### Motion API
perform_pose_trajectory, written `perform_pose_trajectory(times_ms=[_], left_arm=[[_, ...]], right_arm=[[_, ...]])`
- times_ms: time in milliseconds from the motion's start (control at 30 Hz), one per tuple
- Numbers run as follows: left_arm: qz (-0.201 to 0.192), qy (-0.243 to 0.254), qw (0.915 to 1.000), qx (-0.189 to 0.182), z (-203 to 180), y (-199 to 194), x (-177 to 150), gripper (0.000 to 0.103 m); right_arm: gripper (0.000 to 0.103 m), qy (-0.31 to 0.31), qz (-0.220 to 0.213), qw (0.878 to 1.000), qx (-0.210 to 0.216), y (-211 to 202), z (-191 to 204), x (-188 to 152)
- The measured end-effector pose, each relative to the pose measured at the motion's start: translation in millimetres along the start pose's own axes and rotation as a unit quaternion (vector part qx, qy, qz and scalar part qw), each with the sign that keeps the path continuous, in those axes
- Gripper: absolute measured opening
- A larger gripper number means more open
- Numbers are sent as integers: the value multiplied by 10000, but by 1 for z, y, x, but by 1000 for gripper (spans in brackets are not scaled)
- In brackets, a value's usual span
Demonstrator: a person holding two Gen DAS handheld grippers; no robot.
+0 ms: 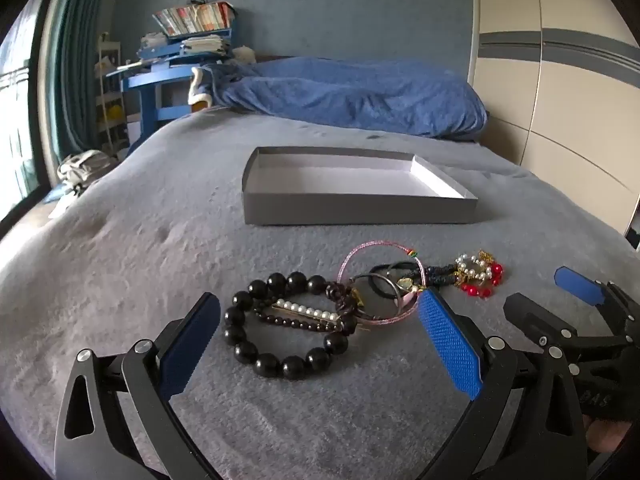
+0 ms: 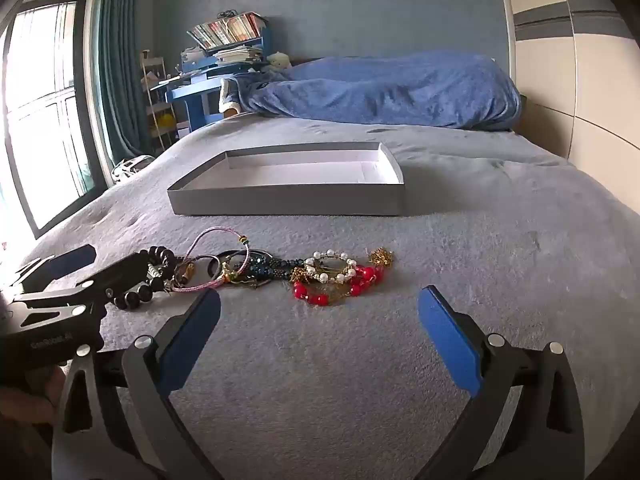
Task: Organize jewelry
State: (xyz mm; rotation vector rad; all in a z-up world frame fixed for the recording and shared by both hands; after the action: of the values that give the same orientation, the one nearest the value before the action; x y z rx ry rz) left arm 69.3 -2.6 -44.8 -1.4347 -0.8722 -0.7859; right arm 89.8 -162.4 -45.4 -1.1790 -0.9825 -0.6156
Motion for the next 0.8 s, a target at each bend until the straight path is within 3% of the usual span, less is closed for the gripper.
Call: perform_pose_trajectory(times_ms=[800], left_arm=[[43,-341,9994,-45,11,2,-2,98]], right_arm=[[98,54,-17,10000,18,4,3,-1]])
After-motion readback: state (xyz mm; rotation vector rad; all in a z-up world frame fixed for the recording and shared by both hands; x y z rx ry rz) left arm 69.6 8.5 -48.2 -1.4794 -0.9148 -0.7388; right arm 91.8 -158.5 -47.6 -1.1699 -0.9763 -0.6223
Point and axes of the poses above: each gripper's, at about its wrist camera, not at the fingertips, and y roughly the way its jaws point, z to its left, x to its top, the point moved 8 cm from there along y, roughly the way its jaws point, and after that the axes turned 4 degrees about -z, right-handed, at the moved point
